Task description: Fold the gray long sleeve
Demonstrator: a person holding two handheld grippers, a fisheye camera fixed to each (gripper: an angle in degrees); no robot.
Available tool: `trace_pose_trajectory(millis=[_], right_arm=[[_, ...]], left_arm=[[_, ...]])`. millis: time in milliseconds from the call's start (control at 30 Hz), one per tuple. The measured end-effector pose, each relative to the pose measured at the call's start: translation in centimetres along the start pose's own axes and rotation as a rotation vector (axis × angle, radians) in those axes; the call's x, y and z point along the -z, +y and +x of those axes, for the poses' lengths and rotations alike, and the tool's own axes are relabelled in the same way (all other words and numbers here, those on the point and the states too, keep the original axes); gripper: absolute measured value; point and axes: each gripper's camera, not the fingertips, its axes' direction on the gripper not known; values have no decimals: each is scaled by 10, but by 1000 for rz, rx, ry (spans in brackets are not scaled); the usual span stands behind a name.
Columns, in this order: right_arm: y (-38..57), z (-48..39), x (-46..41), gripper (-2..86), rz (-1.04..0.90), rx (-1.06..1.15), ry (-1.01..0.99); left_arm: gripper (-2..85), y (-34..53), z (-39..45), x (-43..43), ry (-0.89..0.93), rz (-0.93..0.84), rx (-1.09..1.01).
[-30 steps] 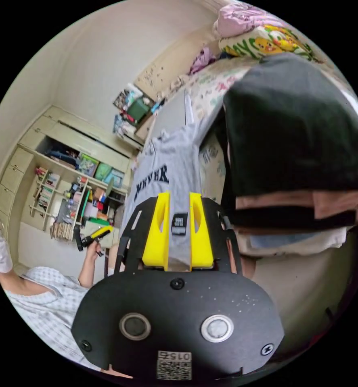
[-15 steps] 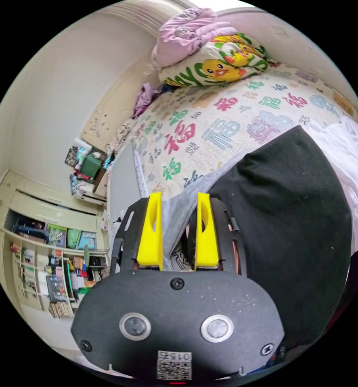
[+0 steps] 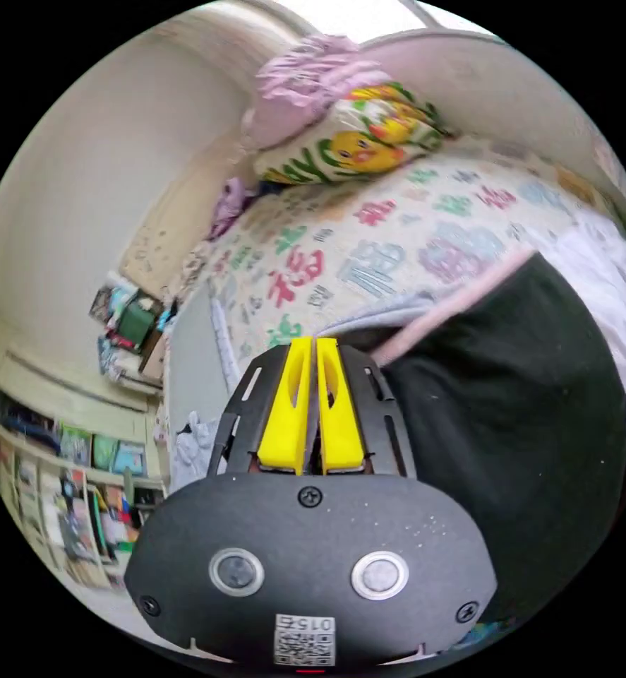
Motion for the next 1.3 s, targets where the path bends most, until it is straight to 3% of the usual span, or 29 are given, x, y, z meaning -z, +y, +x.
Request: trace_pose_trajectory(millis=[33,100,200,300,433,500,600,733,867,1167,1233,1300], right_arm=[[9,-20,6,8,7,90,-22],[82,-102,29,7,-5,545,-141],[208,-154,27,9,-164,885,-153],[303,-135,-15,16,-379,887,-183],[361,-83,-73,33,-608,667,-179],[379,-70,-66,31,-548,640,-176],[392,-64,-58,20,-544,637,-140],[407,-53,-53,20,-565,617,-139],[432,-42,-45,35,-557,573,-165],[535,-139,-15,135,-405,976,-246],[558,-160,-20,112,-385,1054,-192],[579,-177,-30,5,-355,1055,-37]], left_arm=[[92,2,-4,-2,6,2,4],[96,10,-24,-9,56,9,42],[118,28,-60,-4,191,113,135],[135,55,-116,3,325,280,300],[168,85,-181,-20,469,317,481],[174,100,-202,-36,616,363,541],[172,115,-207,-46,692,413,544],[139,128,-210,-60,660,392,600],[27,122,-210,-74,599,312,604],[-1,126,-186,-17,565,374,527],[-2,132,-183,-4,568,393,537],[-2,143,-180,17,552,418,547]])
